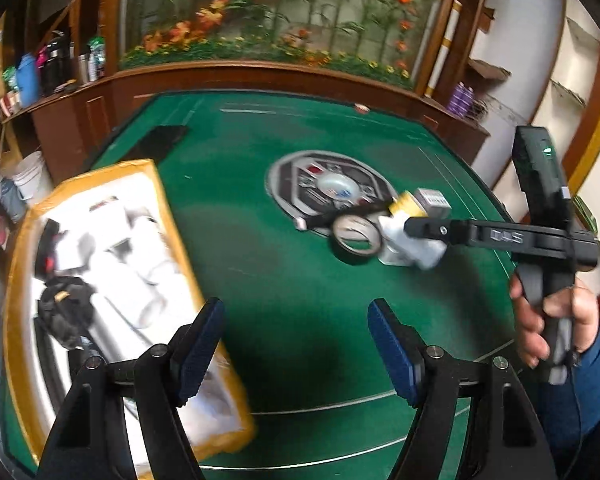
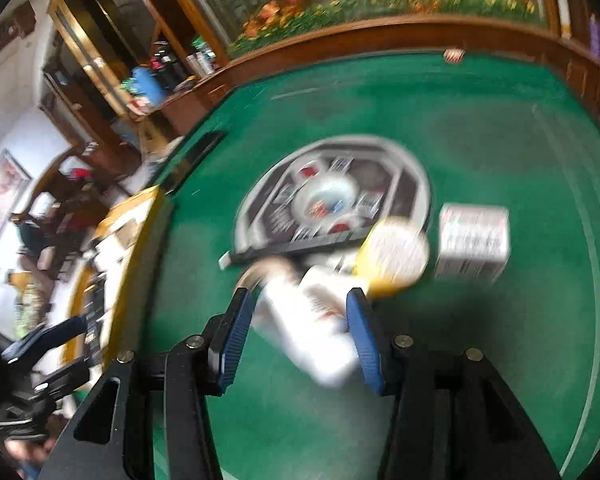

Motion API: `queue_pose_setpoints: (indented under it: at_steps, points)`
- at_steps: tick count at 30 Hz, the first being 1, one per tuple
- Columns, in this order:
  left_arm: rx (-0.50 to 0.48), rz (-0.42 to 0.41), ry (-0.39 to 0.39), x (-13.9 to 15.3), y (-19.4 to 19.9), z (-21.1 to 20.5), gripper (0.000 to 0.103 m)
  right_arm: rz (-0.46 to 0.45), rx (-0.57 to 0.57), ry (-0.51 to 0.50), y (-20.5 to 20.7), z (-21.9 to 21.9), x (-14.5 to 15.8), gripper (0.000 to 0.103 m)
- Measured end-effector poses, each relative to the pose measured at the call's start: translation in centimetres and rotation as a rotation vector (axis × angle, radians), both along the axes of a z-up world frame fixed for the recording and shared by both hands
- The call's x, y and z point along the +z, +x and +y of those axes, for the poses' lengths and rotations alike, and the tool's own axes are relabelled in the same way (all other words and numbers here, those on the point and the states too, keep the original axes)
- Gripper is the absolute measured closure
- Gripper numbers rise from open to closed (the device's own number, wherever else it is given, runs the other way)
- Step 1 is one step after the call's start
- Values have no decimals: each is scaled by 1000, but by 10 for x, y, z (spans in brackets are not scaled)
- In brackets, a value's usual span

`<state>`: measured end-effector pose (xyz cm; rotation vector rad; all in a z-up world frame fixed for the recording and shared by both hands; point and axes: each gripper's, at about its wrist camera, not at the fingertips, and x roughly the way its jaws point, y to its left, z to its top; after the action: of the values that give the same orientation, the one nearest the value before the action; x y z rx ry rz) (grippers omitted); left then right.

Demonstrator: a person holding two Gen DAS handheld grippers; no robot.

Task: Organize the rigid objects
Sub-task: 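Grasp a white pill bottle with the left tool while the right tool grasps a white square cube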

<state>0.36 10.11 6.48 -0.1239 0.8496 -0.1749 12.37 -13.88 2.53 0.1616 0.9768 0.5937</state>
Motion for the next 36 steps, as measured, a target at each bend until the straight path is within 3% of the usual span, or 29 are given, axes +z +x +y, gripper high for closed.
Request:
queue_pose_setpoints:
  at_steps: [4,10,13,22,25,26,28,32,36]
  points:
    - [-49,32,-4,-8,0,-18,26,49,105,142,-18,-5,3,54]
    - [-106,59,12,-20,11,-47,24,36,-66,170,-4,-39,3,54]
    - [-156,70,34,-25,19,-69,24,55,-94,207,1,-47,1,54]
    - [-326,-8,258,-31,48,-136,24,61,-174,230,4,-65,-2,55]
    - [-346,23,289,-44,60,-145,49,50,-181,217,5,-66,-3,54]
    - [-347,23,281,-46,61,-146,56,49,-183,212,5,-66,-3,54]
    - [-330,13,260,-48,58,-146,60,53,-175,201,5,-64,-5,54]
    - [-252,53,160,-47,43,-123,61,61,-152,162,5,-57,-11,55]
    - [-159,63,123,-47,15,-90,61,45,-108,89,2,-37,-16,54]
